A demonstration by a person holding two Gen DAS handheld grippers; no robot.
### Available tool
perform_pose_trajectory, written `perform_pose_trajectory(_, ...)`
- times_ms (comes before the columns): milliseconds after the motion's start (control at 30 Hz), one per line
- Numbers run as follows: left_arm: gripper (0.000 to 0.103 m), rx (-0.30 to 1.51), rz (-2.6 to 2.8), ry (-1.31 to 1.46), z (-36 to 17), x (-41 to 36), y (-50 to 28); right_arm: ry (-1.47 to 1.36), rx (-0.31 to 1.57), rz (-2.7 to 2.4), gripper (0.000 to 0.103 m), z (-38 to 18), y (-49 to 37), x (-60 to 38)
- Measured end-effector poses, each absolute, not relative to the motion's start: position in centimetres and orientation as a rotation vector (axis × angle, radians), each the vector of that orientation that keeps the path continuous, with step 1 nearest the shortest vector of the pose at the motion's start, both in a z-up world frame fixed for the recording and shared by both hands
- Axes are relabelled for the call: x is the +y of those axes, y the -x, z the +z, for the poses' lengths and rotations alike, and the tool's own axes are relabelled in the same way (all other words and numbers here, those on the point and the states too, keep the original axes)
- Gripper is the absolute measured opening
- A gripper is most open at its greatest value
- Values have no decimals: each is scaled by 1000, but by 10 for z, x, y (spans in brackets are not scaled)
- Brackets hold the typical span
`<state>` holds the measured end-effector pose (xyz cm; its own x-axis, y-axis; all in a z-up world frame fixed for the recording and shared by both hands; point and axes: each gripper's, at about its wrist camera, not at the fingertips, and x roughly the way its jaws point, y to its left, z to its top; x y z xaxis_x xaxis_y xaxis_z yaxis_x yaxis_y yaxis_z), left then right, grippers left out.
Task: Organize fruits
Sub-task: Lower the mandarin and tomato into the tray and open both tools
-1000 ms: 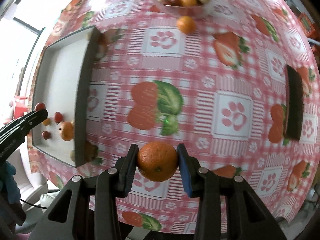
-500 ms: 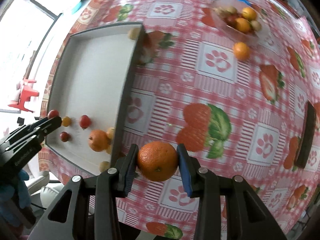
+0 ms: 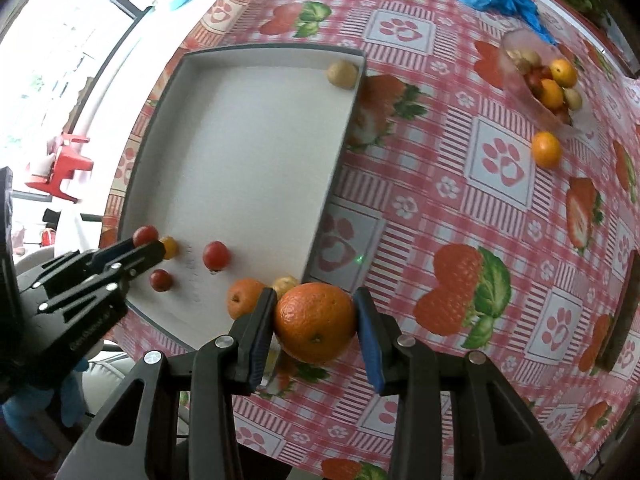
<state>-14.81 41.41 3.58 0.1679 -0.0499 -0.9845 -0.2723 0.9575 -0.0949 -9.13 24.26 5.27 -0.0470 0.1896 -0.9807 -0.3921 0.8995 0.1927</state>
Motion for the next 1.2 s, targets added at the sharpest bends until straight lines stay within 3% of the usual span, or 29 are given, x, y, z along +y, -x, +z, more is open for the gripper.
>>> perform_pose_trajectory(1200, 23, 1435, 171, 240, 22, 416, 134, 170, 1581, 543, 43, 35, 76, 291)
